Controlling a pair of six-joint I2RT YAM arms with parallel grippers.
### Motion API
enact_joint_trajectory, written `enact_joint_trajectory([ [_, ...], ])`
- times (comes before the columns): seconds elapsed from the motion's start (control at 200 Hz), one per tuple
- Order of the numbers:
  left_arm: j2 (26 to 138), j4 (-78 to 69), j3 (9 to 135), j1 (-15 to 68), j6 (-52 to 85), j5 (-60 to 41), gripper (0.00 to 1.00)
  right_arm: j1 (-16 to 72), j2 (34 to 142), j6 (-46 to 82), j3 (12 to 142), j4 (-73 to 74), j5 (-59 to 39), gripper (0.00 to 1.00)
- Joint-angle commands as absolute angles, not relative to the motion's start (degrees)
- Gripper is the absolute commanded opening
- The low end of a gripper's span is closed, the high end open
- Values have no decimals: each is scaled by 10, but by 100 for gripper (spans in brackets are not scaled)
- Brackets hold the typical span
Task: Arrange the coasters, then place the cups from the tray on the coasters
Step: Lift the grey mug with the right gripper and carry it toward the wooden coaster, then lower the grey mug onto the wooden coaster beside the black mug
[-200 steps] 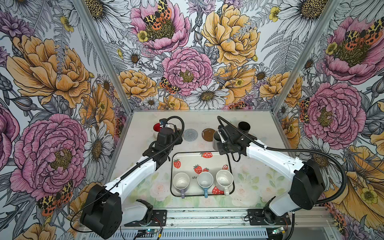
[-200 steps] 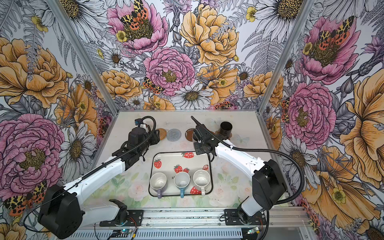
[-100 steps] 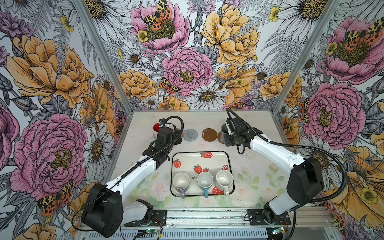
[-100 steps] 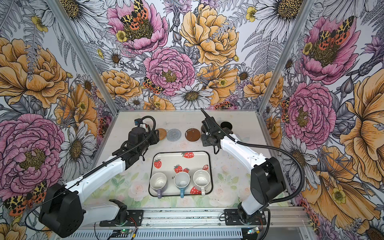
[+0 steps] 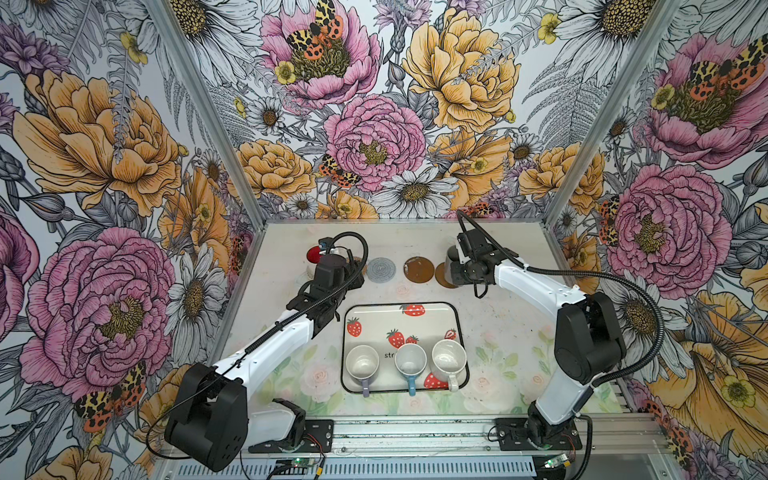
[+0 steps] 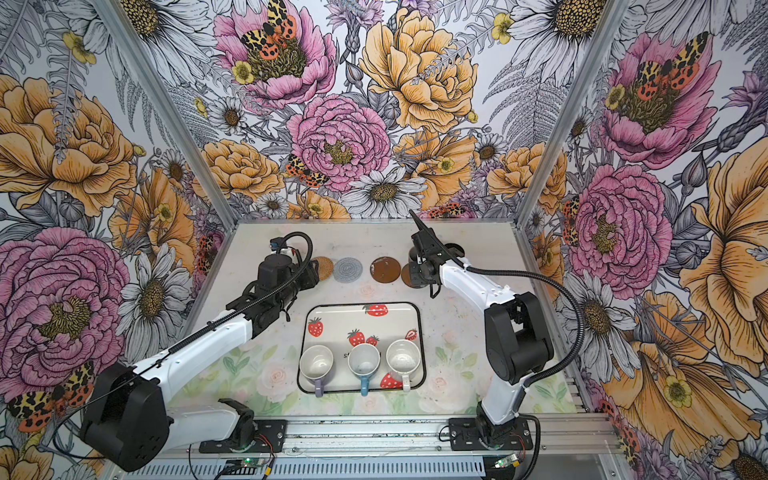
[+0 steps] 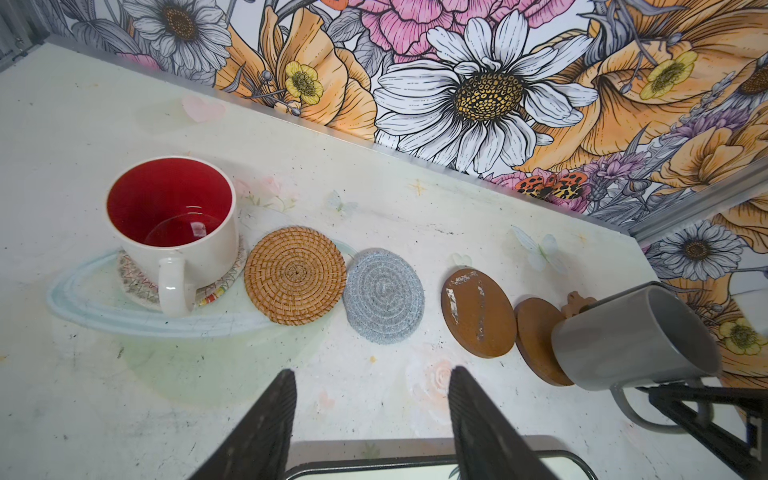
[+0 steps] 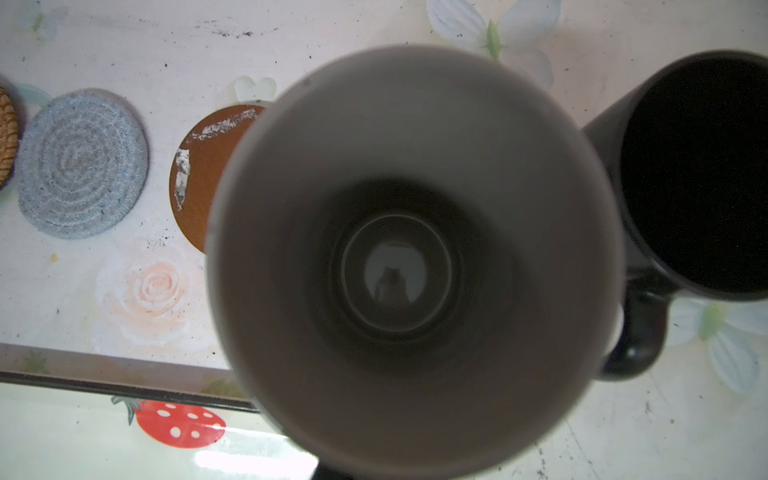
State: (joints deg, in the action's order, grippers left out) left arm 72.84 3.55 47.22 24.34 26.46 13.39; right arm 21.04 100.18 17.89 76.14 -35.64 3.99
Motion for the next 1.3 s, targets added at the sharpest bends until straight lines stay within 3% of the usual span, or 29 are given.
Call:
enact_joint_trajectory([
  [0.0,735,23,468,237,258,124,60,204,1007,172,797,-297,29,0],
  [1.296,758,25,480,236,258,106,60,190,1048,172,815,-287,32,0],
])
